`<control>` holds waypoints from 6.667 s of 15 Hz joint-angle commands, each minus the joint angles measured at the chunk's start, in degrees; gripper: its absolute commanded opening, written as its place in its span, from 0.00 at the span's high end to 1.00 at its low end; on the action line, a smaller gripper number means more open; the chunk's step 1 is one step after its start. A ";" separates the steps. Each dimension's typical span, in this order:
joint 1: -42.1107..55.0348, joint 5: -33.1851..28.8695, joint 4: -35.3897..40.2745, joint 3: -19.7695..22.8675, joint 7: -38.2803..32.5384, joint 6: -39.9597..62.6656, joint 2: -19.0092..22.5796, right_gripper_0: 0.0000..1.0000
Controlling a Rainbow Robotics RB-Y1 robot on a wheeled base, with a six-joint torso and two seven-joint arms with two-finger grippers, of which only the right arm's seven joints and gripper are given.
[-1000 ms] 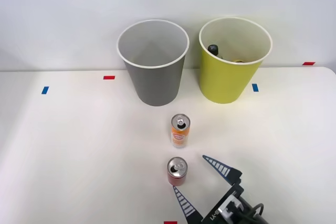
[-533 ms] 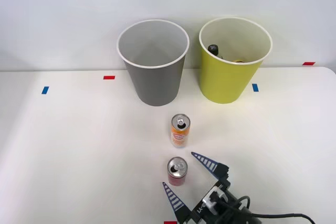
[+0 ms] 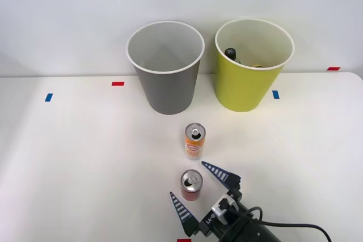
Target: Put cans in the gray bin, plastic bottles in the light green bin
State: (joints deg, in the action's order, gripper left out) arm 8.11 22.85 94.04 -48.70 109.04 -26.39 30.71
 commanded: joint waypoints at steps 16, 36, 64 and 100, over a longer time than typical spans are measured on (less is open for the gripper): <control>-0.91 1.75 0.00 0.09 0.83 2.31 -1.44 1.00; 0.32 5.62 18.99 4.05 -1.19 8.29 0.23 1.00; -43.18 9.84 -2.19 31.12 -4.09 32.37 -29.83 1.00; 9.64 5.53 34.63 26.99 0.83 10.22 -7.33 0.00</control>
State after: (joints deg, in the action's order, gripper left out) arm 15.34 28.85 128.45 -21.75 109.65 -13.66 23.05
